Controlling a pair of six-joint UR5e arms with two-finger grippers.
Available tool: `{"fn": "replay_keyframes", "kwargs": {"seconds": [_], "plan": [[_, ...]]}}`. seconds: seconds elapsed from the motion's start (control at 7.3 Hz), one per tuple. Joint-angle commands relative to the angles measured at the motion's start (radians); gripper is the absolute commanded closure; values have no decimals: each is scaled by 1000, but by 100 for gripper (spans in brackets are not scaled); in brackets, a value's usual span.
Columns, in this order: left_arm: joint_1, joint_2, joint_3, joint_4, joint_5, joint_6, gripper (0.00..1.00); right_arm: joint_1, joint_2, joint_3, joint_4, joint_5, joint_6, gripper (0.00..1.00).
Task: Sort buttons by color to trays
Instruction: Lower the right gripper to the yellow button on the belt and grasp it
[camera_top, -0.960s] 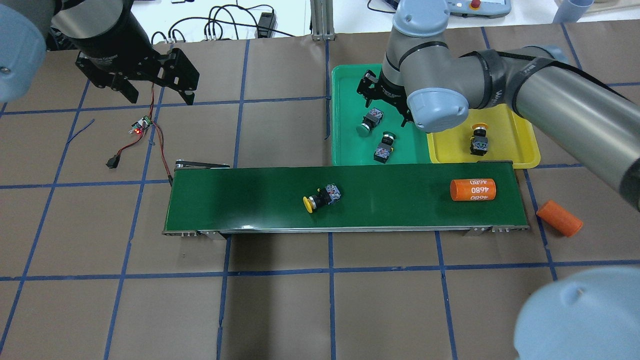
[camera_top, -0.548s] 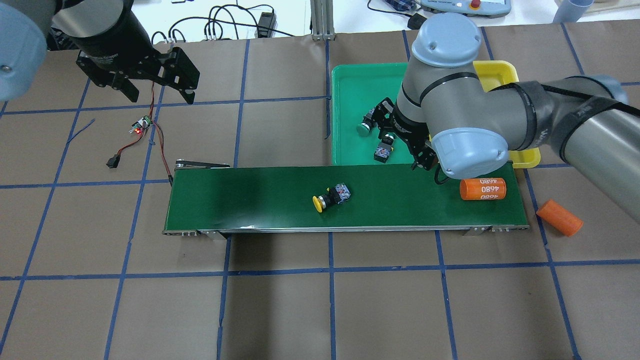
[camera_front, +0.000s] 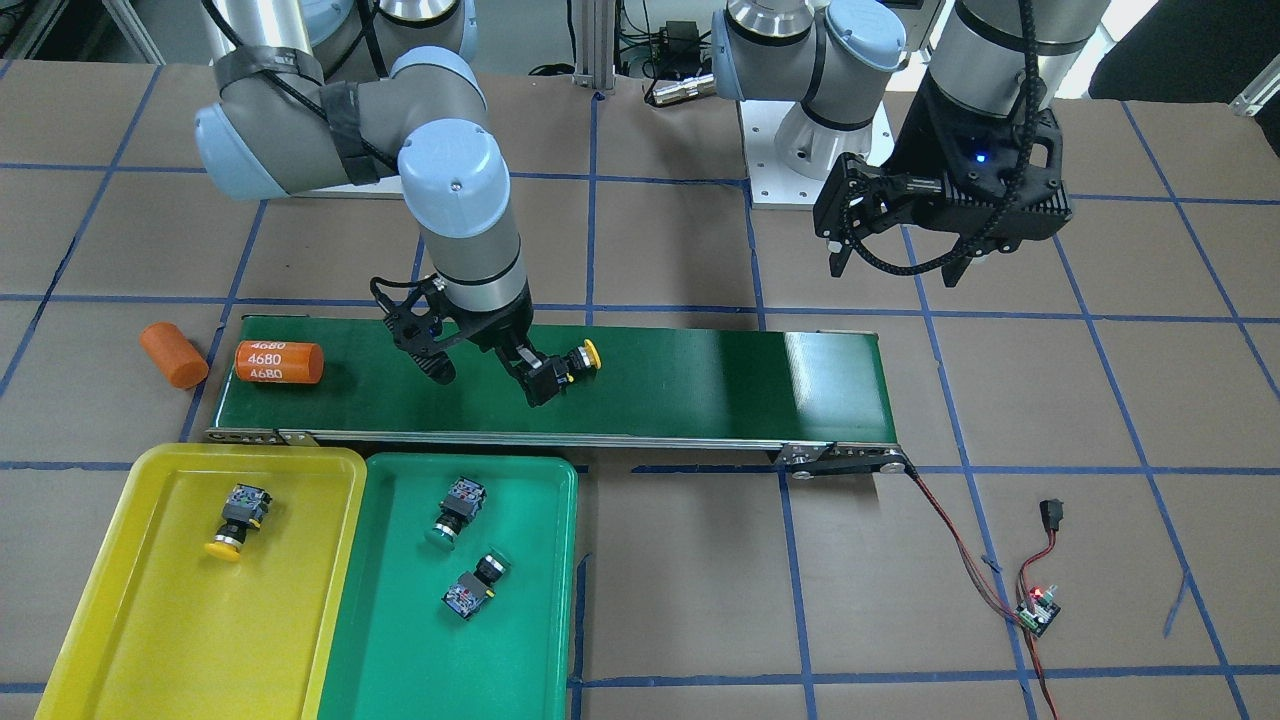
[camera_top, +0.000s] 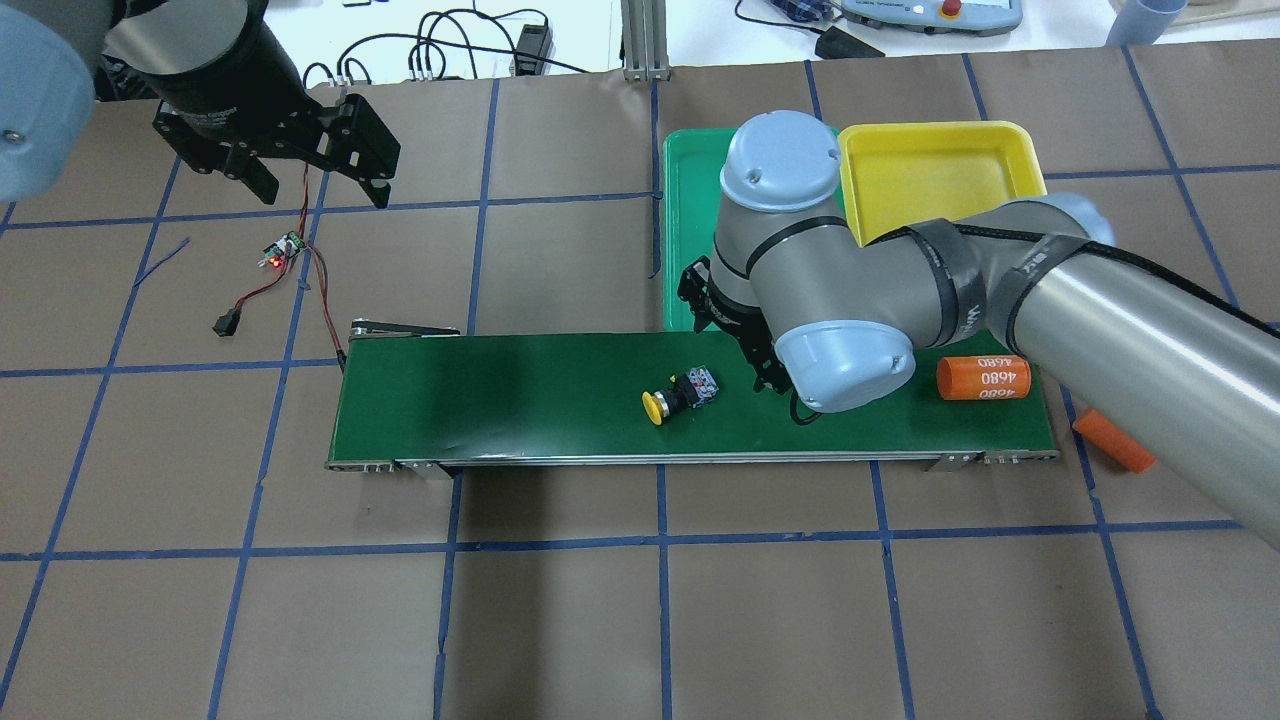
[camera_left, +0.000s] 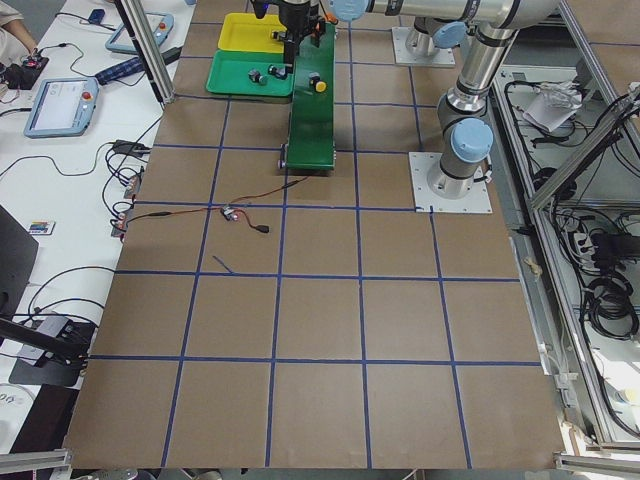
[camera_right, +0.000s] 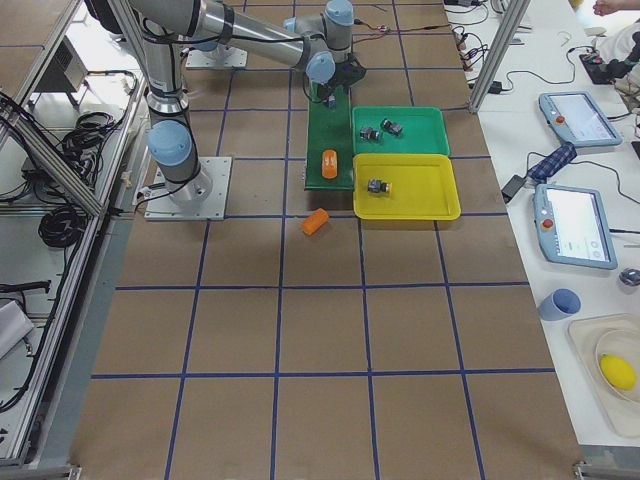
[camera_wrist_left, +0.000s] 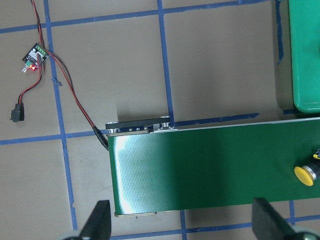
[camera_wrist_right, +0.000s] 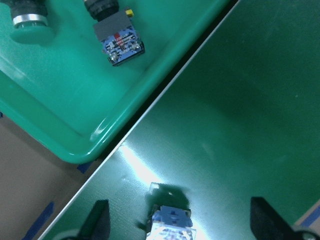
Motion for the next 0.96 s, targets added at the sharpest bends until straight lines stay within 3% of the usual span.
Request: {"fn": "replay_keyframes", "kwargs": {"seconds": [0.0, 0.27, 0.41, 0.55, 0.82], "plan": [[1, -1, -3, 2, 0, 1, 0, 18, 21, 8, -6, -5, 12, 0], [0, 0, -3, 2, 0, 1, 0, 19, 24, 25, -5, 1, 10, 0], [0, -1, -3, 8, 0, 1, 0, 16, 26, 28, -3, 1, 12, 28], [0, -4, -5, 18, 0, -1, 0, 9, 26, 28, 4, 1, 12, 99], [3, 0, -5, 19, 0, 1, 0, -4, 12, 22, 3, -11, 12, 100]]}}
